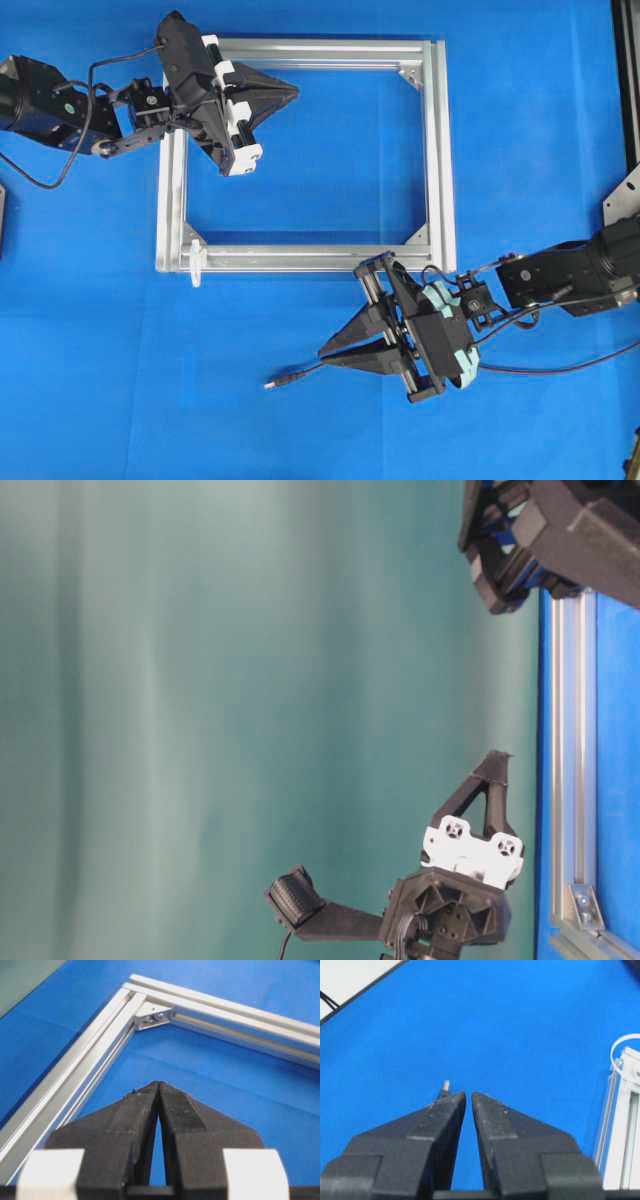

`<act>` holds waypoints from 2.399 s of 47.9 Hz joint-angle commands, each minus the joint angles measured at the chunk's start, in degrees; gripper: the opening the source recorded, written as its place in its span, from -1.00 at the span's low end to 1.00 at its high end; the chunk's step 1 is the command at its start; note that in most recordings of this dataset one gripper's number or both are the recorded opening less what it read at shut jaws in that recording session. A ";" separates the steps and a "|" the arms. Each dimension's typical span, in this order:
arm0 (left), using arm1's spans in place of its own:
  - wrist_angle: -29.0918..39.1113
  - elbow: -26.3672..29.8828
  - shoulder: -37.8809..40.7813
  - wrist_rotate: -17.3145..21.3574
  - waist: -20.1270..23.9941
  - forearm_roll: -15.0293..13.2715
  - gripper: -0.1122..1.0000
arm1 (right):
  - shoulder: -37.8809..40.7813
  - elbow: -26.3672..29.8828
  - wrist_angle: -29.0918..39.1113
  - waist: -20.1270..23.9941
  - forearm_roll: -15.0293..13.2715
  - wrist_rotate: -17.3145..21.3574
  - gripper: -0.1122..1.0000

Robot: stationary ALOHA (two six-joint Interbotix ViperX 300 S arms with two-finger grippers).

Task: Insert the wire through the string loop located on the left side.
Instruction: 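Close the right gripper on the black USB cable behind its plug, then lift the cable with the right gripper, plug pointing left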

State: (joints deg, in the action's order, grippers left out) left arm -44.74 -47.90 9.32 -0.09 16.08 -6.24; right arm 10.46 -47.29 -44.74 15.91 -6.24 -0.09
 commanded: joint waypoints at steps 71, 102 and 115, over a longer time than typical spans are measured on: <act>1.58 -0.26 -3.52 0.44 -0.53 0.53 -0.79 | 2.99 3.43 3.78 2.20 3.16 8.44 0.82; 1.58 -1.41 -3.87 0.44 -0.53 0.62 -0.79 | 12.13 8.09 3.96 2.55 5.62 8.44 0.73; 1.49 -1.41 -3.96 0.44 -0.53 0.53 -0.79 | 11.87 7.65 3.96 2.46 5.54 8.35 0.01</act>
State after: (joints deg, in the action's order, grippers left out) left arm -42.89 -49.75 7.12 0.26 15.64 -5.80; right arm 23.64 -39.90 -40.61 18.19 -0.70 8.53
